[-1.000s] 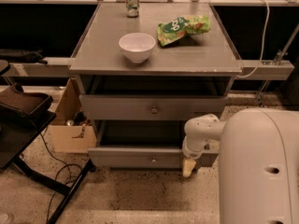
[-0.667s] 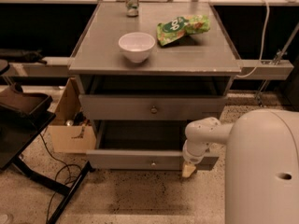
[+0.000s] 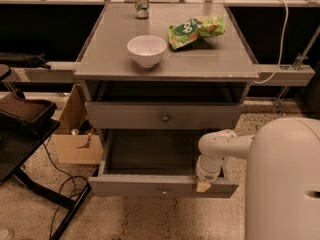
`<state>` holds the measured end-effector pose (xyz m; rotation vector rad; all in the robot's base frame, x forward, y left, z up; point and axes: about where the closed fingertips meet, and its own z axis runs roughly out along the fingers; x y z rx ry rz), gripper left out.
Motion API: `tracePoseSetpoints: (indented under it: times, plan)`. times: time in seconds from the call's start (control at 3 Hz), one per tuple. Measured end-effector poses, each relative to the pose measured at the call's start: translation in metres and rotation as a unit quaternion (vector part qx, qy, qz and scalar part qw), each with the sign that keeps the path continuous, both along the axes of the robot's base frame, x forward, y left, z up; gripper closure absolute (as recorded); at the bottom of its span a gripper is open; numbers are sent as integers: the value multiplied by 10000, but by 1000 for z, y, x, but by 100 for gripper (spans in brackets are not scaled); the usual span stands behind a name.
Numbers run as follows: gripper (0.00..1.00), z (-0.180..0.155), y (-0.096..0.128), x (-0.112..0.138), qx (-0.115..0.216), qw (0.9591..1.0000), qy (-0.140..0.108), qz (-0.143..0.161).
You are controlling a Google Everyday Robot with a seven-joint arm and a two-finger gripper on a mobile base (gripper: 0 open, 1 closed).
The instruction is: Open middle drawer
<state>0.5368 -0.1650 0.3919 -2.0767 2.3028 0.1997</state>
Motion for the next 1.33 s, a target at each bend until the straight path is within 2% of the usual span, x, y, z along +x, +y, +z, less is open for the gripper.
tracePoseSetpoints:
  times: [0.33, 0.67, 1.33]
  plan:
    - [100, 1, -8, -39, -61, 9992, 374, -117]
    - [100, 1, -11, -51, -57, 9986, 498, -142]
    - [100, 3, -10, -49, -32, 9985, 532, -129]
